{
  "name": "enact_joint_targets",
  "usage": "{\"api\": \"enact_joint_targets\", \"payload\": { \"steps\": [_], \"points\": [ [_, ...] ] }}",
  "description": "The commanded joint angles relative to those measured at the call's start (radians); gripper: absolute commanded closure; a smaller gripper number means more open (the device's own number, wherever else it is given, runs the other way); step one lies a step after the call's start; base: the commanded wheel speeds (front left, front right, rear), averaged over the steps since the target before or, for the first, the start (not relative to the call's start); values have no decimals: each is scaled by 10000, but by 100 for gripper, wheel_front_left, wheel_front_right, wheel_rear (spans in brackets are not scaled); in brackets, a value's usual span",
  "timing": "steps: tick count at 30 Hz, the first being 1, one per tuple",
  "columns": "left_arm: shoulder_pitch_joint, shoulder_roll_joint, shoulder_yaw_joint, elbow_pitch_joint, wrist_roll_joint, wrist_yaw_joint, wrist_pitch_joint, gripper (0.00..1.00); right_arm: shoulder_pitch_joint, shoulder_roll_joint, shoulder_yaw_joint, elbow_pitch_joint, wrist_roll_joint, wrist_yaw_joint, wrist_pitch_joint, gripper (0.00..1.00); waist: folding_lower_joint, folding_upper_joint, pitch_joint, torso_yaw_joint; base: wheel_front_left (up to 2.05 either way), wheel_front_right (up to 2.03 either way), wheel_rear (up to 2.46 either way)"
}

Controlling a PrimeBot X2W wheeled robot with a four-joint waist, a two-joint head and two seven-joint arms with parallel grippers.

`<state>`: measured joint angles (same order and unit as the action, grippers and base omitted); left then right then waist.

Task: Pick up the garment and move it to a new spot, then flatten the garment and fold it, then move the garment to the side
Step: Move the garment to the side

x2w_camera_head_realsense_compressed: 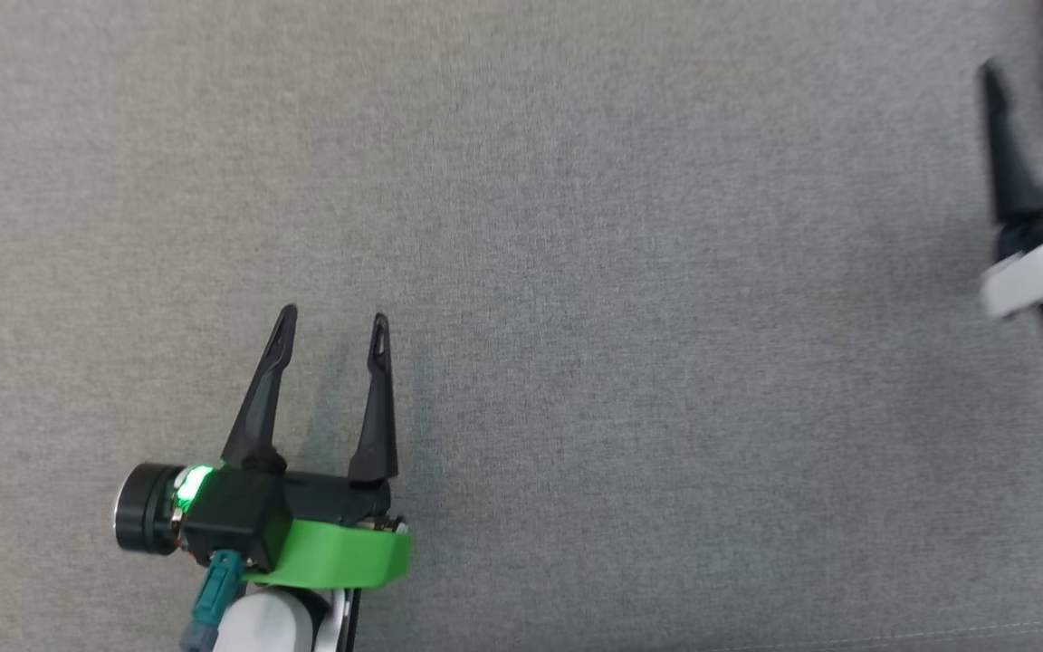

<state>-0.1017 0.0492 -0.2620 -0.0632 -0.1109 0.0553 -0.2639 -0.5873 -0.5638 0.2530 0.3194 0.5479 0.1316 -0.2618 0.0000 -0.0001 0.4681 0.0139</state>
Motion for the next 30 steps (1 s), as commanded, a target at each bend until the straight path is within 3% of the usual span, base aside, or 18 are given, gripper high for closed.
{"api": "enact_joint_targets", "payload": {
  "steps": [1, 6, 13, 16, 23, 30],
  "points": [
    [228, 30, 108, 2, -51, 79, 2, 0, 510, 388, -100, -143, -300, -21, -35, 0, 0, 1, -1190, -175, 0, 0, 0],
    [796, 29, 599, 36, -731, 326, 1, 0, 1845, 1860, -232, -747, -1184, -21, -36, 0, 0, 1, -2089, -287, 0, 0, 0],
    [1408, 27, 998, -71, -1067, 477, 2, 0, 3378, 3210, -740, -1753, -2435, -21, -36, 0, 0, 1, -3083, -261, 0, 0, 0],
    [1695, 25, 1083, -26, -890, 340, 2, 0, 4216, 3732, -1054, -2260, -2942, -21, -33, 0, 0, 1, -3486, -192, 0, 0, 0],
    [2816, 27, 1192, -137, -504, -116, 2, 0, 5918, 4347, -1314, -2616, -3593, -19, -31, 0, 0, 1, -4534, -176, 0, 0, 0],
    [3368, 26, 1435, -69, -500, -273, 2, 0, 6703, 4662, -1384, -2575, -3658, -19, -31, 0, 0, 1, -5036, -269, 0, 0, 0]
  ]
}}
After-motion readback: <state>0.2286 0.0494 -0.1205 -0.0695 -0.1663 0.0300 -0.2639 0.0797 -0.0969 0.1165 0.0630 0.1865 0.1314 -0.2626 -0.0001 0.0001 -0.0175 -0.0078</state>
